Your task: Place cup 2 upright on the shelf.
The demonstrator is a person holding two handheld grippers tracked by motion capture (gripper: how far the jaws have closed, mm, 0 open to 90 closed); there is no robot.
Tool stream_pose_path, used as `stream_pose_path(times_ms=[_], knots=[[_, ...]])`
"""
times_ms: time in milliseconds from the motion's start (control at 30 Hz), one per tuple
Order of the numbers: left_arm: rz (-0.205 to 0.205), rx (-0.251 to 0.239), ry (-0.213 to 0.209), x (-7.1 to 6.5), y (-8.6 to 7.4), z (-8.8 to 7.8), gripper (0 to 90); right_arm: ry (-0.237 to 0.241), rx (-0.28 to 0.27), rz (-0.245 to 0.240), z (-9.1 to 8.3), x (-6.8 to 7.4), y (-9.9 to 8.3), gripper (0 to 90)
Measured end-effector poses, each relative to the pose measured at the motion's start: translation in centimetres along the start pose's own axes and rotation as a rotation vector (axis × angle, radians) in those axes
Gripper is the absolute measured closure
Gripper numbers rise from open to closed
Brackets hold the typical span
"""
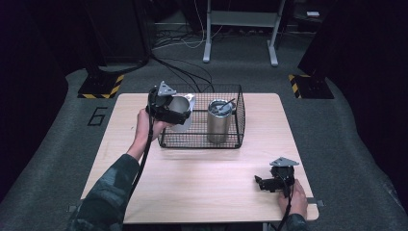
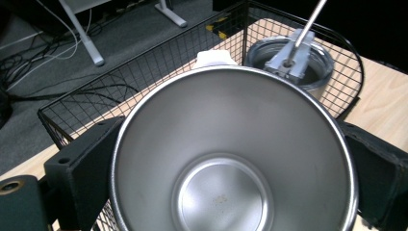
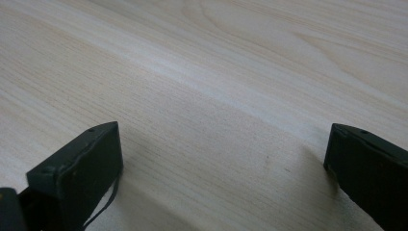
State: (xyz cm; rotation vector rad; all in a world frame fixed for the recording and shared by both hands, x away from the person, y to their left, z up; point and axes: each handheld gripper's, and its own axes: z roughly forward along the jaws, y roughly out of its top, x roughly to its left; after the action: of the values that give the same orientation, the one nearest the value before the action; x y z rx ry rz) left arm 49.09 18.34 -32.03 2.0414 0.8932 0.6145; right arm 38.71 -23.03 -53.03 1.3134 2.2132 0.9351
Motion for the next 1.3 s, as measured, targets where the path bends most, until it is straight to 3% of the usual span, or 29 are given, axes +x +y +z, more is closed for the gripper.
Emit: stream_pose_path(times_ms=[167,300,433,1033,1300], knots=[[-0.004,0.02,0.02,0.3,-0.1,1.1,5.8,0.0,0.0,-0.001,0.0,0.0,0.0,0.0],[-0.032,0.017,0.028,0.5,-0.3,1.8,5.8,0.0,0.0,0.0,0.0,0.0,0.0,0.0],[-0.022,0.033,0.034,0.6,-0.4,2.4,5.9,0.0,0.0,0.0,0.0,0.0,0.0,0.0],[-0.041,0.081,0.083,1.5,-1.1,5.6,5.9,0.001,-0.001,-0.001,0.0,0.0,0.0,0.0],[-0.051,0.106,0.079,1.4,-1.7,7.1,5.8,0.001,0.0,-0.001,0.0,0.0,0.0,0.0]])
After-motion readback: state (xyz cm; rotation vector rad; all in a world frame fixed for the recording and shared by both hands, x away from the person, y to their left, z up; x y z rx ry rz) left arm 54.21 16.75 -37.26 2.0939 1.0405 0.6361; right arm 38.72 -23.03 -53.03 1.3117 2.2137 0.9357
